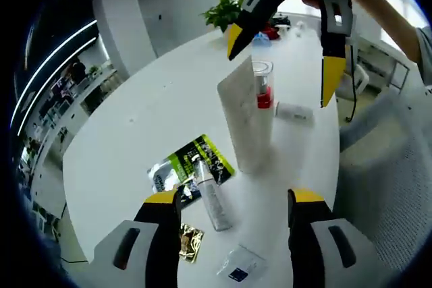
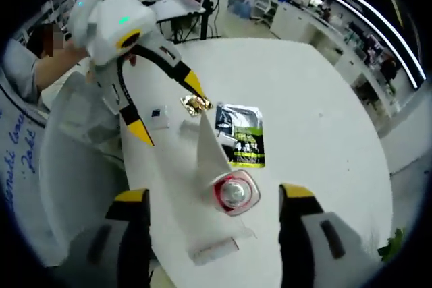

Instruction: Arrange the skincare products in the storage area until every visible bottle or jar stands upright without overlapping.

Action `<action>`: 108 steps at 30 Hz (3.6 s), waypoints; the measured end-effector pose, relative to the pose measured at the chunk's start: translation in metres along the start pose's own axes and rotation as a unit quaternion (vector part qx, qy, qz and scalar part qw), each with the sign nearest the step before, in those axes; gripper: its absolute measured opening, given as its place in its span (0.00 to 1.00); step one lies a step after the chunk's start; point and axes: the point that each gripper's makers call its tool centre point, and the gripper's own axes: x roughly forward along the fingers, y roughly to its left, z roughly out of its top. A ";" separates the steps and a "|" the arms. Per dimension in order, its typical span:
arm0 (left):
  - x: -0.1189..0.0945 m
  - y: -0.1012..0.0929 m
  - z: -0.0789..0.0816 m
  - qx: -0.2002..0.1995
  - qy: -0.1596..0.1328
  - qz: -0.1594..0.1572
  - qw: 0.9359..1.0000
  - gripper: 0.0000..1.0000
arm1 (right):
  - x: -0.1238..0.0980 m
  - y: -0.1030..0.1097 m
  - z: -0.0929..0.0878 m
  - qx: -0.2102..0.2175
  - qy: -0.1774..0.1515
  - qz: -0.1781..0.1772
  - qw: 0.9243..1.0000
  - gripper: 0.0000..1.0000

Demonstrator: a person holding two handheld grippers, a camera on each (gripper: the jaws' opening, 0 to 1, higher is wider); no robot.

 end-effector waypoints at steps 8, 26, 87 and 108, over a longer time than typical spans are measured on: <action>-0.021 0.007 -0.004 -0.001 -0.010 0.025 1.000 0.67 | -0.009 0.003 -0.002 0.008 -0.027 -0.027 0.999 0.83; -0.057 0.006 -0.017 -0.024 -0.017 0.049 0.998 0.84 | -0.033 0.020 -0.019 0.044 -0.066 -0.066 0.995 0.89; -0.064 -0.004 -0.042 -0.054 0.001 0.040 0.998 0.97 | 0.018 -0.005 -0.138 0.248 -0.032 -0.100 0.963 0.70; -0.064 -0.011 -0.047 -0.067 0.002 0.035 0.997 0.97 | 0.051 0.004 -0.170 0.290 0.020 -0.077 0.954 0.43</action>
